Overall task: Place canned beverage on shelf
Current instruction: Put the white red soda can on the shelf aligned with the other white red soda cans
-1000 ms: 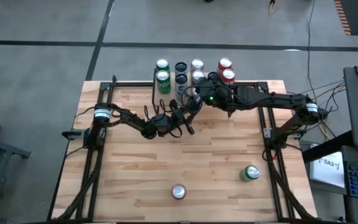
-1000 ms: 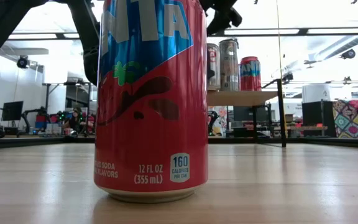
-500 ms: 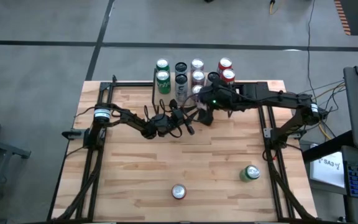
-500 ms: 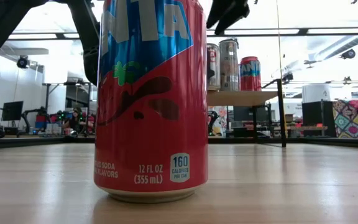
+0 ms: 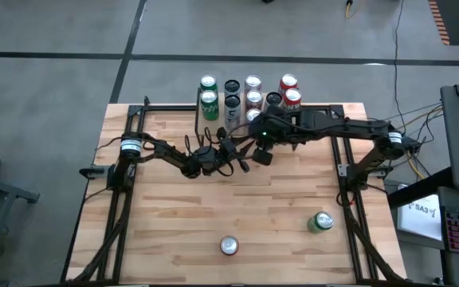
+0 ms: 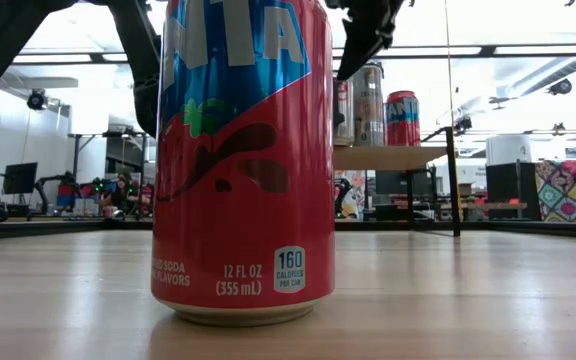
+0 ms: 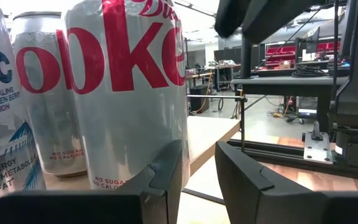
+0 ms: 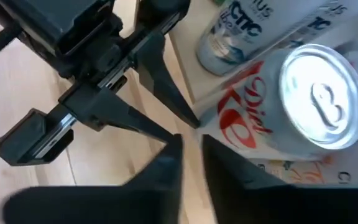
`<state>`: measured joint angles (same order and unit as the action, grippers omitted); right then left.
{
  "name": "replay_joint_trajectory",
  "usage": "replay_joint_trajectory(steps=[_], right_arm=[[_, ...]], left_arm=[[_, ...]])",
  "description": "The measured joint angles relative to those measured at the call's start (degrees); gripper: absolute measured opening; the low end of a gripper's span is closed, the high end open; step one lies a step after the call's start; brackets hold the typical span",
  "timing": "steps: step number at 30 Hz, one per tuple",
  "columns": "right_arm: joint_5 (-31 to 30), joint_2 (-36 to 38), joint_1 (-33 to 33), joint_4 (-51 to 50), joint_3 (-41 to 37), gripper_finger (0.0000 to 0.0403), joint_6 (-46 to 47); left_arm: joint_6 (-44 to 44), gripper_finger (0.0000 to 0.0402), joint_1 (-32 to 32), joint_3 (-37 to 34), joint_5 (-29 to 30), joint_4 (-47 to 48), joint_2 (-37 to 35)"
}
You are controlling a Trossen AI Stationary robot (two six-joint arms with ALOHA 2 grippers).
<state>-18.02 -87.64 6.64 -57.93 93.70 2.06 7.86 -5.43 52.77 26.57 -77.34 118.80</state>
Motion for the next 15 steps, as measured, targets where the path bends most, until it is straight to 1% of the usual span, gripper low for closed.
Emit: replay_joint_trajectory(steps=[1, 3, 7, 15], right_arm=[[0.0, -0.4, 0.1, 0.1, -0.1, 0.0033, -0.1], [0.0, -0.9, 0.3, 0.4, -0.1, 0.0018, -0.1], [-0.2, -1.4, 1.2, 0.8, -0.1, 0.0010, 0.4], [-2.9, -1.3, 3.7, 1.6, 0.0, 0.0009, 1.6]], left_arm=[[0.0, 0.0081, 0.0, 0.0, 0.0, 0.0, 0.0], [0.0, 0.0081, 0.0, 0.0, 0.0, 0.2, 0.0], [0.0, 0.0081, 0.0, 0.0, 0.0, 0.3, 0.0], [0.4, 0.0081, 0.0, 0.0, 0.0, 0.9, 0.0]])
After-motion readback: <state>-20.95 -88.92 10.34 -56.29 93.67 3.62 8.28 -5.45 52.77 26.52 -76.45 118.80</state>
